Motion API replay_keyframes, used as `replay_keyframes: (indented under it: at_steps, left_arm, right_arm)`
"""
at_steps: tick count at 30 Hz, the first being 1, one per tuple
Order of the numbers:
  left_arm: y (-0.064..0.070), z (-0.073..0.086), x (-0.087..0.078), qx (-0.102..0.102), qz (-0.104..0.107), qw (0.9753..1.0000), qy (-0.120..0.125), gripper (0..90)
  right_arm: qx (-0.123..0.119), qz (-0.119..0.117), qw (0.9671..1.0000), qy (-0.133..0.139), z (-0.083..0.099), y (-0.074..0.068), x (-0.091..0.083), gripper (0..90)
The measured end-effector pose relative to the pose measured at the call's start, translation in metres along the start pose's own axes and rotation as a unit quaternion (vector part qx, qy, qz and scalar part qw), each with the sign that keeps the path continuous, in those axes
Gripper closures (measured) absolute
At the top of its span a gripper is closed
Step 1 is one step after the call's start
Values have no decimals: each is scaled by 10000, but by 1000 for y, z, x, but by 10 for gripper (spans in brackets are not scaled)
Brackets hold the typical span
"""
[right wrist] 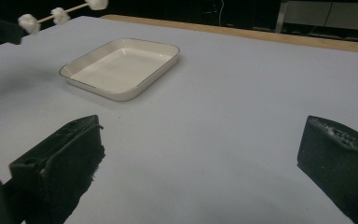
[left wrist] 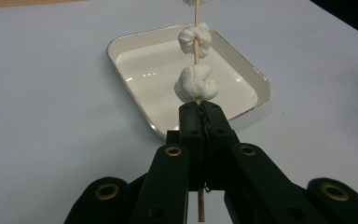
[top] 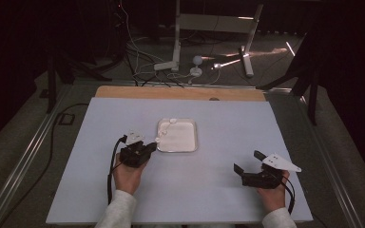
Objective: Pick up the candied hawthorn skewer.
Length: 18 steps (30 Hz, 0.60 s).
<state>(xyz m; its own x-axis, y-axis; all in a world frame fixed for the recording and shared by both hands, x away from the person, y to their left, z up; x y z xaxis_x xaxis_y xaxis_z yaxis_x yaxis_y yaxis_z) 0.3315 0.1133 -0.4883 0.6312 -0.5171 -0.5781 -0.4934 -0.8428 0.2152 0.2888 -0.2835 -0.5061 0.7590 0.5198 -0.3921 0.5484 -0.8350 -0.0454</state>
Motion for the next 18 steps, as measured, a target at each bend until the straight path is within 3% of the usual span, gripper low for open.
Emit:
replay_keyframes:
  at_steps: [9,18]
  left_arm:
    - [-8,10,-16,42,88,9994,323,896]
    - [-10,11,-21,-14,138,9988,460,896]
  right_arm:
    - [252,1,9995,170,-12,0,0,0]
    - [371,-264,9981,415,-62,-8,20,0]
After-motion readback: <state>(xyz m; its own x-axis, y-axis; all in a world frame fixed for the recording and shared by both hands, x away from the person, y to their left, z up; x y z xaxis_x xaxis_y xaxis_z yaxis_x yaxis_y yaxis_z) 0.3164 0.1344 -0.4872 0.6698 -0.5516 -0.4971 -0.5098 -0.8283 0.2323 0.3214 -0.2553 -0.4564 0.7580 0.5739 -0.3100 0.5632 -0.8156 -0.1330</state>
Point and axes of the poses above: each handheld gripper's, and its own axes: x roughly forward along the jaws, z roughly out of its underside, y roughly to its right, the point moved 3 cm from there along x, roughly forward along the jaws, and after that the axes turned 3 degrees about -x, right-handed, at the moved point
